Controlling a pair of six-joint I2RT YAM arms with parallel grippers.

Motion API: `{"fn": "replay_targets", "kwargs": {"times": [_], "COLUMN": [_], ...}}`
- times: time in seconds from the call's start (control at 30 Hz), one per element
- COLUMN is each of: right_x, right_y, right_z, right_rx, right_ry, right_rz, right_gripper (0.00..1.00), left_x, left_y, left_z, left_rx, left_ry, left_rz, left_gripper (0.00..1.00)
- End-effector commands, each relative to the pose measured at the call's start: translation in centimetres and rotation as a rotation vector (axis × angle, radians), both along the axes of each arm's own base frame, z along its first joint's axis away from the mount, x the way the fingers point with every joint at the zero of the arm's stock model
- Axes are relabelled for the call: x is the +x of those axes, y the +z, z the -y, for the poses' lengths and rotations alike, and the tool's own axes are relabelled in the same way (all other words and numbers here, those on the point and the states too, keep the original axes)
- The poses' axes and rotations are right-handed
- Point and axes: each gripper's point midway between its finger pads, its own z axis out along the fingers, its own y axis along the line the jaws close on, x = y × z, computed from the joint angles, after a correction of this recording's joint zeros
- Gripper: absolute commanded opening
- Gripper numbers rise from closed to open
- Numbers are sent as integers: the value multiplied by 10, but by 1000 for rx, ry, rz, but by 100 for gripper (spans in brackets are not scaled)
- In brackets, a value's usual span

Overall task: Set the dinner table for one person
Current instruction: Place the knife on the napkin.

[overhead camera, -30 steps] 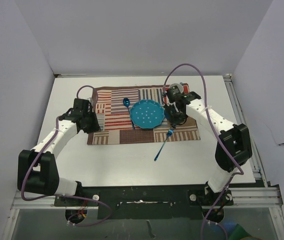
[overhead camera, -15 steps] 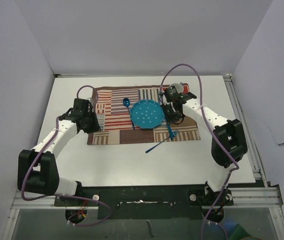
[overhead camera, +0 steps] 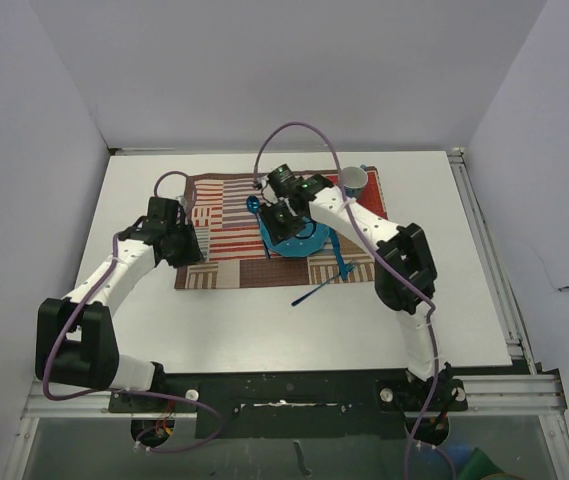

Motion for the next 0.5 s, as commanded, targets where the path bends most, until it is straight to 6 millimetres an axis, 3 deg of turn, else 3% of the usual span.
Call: {"fn": "replay_targets", "kwargs": {"times": [0.0, 0.13, 0.47], "right_x": [0, 4, -2], "right_y": [-3, -7, -12], "right_z": [-28, -41, -51], "right_rx": [-14, 9, 37], "right_ry": [82, 109, 148], "right_rz": [-21, -25, -54], "right_gripper": [40, 53, 58], "left_x": [10, 9, 9], "left_y": [6, 6, 7], "left_z": [-2, -2, -2], "left_rx": [2, 4, 1], "left_ry": [-3, -3, -3], "left_rz": [46, 46, 51], "left_gripper": [25, 25, 26]}}
